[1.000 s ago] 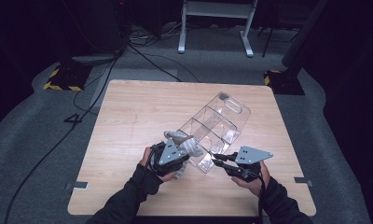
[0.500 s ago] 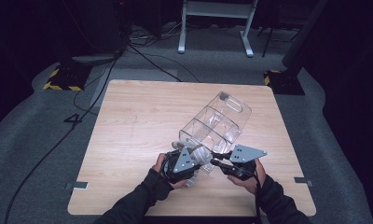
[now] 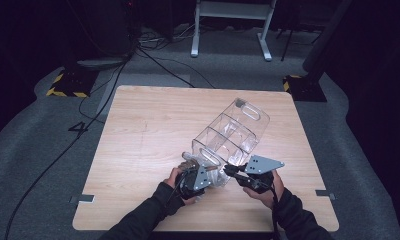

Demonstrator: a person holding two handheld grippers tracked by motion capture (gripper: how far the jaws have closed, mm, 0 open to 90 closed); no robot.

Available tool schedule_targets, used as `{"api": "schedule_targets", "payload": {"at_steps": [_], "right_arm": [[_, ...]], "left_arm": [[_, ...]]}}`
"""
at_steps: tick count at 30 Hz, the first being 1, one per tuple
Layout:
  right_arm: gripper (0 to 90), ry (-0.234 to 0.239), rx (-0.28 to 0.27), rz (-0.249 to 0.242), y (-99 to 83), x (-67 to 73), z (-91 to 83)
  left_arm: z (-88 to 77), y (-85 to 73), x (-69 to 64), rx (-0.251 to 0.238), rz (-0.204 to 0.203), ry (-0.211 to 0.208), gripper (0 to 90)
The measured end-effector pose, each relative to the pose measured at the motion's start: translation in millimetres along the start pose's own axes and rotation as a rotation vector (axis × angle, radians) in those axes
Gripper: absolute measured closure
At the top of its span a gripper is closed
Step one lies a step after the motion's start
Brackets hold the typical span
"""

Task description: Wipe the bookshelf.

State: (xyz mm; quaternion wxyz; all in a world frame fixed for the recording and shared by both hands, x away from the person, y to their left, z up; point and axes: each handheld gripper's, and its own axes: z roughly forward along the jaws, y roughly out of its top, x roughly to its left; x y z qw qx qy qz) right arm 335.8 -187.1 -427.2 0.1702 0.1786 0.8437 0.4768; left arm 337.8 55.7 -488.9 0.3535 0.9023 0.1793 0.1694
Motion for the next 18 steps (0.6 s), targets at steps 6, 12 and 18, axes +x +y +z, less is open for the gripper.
{"api": "schedule_targets", "payload": {"at_steps": [6, 12, 18], "right_arm": [[82.7, -0.008, -0.012, -0.002, 1.1, 1.1, 1.7], [82.7, 0.011, -0.016, 0.007, 1.9, 1.8, 4.9], [82.6, 0.015, -0.019, 0.009, 2.5, 2.4, 6.6]], "left_arm": [[-17.0, -6.1, 27.2, -0.036, -0.089, 0.076, 68.4], [-39.7, -3.7, 48.1, -0.129, -0.165, 0.143, 68.5], [-65.1, 9.2, 61.5, -0.264, -0.231, 0.195, 68.5]]}}
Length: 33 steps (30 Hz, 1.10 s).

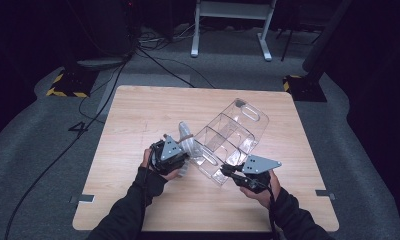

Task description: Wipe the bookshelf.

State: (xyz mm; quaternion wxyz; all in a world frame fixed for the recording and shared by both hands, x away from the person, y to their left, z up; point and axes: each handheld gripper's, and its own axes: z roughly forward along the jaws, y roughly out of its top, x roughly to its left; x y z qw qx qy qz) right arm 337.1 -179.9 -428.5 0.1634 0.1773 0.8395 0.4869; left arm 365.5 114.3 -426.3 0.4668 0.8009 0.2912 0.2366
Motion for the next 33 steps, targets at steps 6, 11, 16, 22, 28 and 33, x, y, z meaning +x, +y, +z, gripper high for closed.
{"api": "schedule_targets", "payload": {"at_steps": [6, 11, 16, 22, 28, 33], "right_arm": [[82.5, -0.019, 0.005, -0.012, 1.0, 2.3, 0.7], [82.6, -0.023, 0.006, -0.009, 0.6, 2.7, 0.2], [82.8, -0.023, 0.007, -0.006, 0.4, 2.2, -0.3], [82.9, -0.014, 0.004, -0.002, -0.7, 0.7, -1.2], [83.4, -0.009, 0.007, 0.002, -1.3, 0.2, -2.9], [83.8, 0.0, 0.006, 0.004, -2.3, -0.2, -4.8]], "left_arm": [[0.7, 11.3, -33.4, -0.049, 0.105, -0.039, 68.4], [8.9, 2.9, -43.9, -0.045, 0.082, -0.135, 68.4], [27.7, -13.0, -64.4, 0.027, 0.127, -0.226, 68.0], [45.8, -30.5, -78.0, 0.139, 0.178, -0.275, 68.3], [58.8, -40.3, -87.4, 0.2, 0.21, -0.312, 68.4], [53.8, -42.1, -70.9, 0.237, 0.21, -0.251, 68.5]]}}
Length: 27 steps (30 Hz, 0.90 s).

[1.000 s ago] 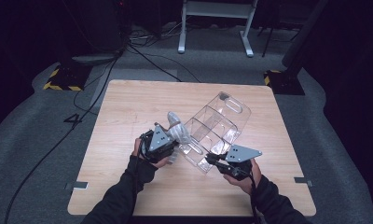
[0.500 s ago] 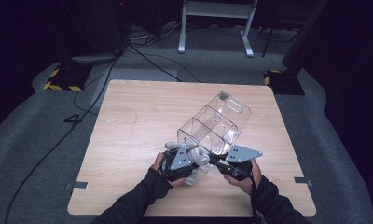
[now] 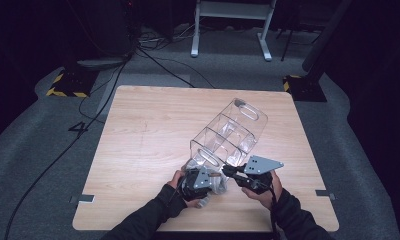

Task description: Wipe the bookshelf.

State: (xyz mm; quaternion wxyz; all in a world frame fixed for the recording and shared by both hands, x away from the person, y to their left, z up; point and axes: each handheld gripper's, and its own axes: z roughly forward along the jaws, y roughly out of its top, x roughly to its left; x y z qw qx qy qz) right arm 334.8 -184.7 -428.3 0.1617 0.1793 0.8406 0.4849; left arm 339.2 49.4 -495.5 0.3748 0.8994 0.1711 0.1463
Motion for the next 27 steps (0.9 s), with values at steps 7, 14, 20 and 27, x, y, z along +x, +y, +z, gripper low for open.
{"api": "schedule_targets", "payload": {"at_steps": [7, 14, 20, 27], "right_arm": [[84.0, 0.004, 0.0, -0.001, -0.6, 0.8, -1.6], [83.9, 0.006, 0.004, 0.002, -0.6, 2.6, -2.9], [83.1, 0.012, 0.013, -0.004, 0.8, 2.7, -2.6], [82.8, 0.011, 0.014, -0.002, 0.8, 3.1, -2.7]], "left_arm": [[-22.2, -13.3, 38.8, -0.001, -0.113, 0.114, 68.4], [-58.5, -8.3, 60.2, -0.147, -0.208, 0.184, 68.3], [-69.7, 12.8, 53.1, -0.227, -0.192, 0.231, 68.2], [-73.8, 40.0, 16.5, -0.307, -0.06, 0.147, 68.1]]}}
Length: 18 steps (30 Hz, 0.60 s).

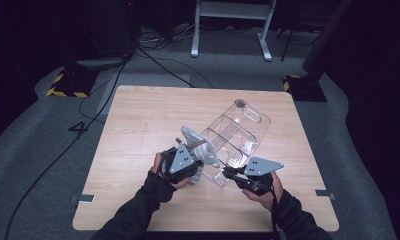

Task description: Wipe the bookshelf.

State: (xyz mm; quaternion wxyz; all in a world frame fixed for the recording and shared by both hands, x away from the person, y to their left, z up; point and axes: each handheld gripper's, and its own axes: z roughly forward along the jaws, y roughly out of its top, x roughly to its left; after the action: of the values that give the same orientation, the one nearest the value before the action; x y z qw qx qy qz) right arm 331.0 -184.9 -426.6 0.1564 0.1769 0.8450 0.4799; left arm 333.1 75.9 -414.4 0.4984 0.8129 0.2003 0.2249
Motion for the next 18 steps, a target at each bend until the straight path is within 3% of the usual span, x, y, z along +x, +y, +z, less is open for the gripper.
{"api": "schedule_targets", "payload": {"at_steps": [2, 4, 5, 6, 8, 11, 18], "right_arm": [[82.8, -0.002, -0.001, -0.001, -0.2, 0.2, -0.1], [82.9, -0.004, 0.0, -0.001, -0.2, 0.6, -0.4], [82.9, -0.003, -0.001, 0.0, -0.4, 0.6, -0.6], [82.9, -0.005, 0.0, 0.002, -0.4, 0.9, -0.7], [82.9, -0.006, 0.0, -0.003, -0.3, 0.9, -0.7], [83.1, -0.006, 0.001, 0.002, -1.2, 0.0, -1.5], [83.1, -0.009, 0.0, -0.001, -1.4, 0.6, -1.6]], "left_arm": [[3.5, -0.1, -8.2, -0.008, 0.01, -0.03, 68.0], [8.7, -3.3, -15.6, -0.003, 0.014, -0.09, 67.9], [8.7, -3.3, -15.6, -0.003, 0.014, -0.09, 68.0], [16.7, -8.3, -25.1, 0.019, 0.031, -0.144, 68.1], [24.9, -14.6, -33.8, 0.038, 0.038, -0.161, 67.9], [27.6, -19.8, -27.9, 0.023, -0.019, -0.214, 68.0], [44.6, -42.8, -31.2, 0.147, 0.016, -0.193, 68.2]]}}
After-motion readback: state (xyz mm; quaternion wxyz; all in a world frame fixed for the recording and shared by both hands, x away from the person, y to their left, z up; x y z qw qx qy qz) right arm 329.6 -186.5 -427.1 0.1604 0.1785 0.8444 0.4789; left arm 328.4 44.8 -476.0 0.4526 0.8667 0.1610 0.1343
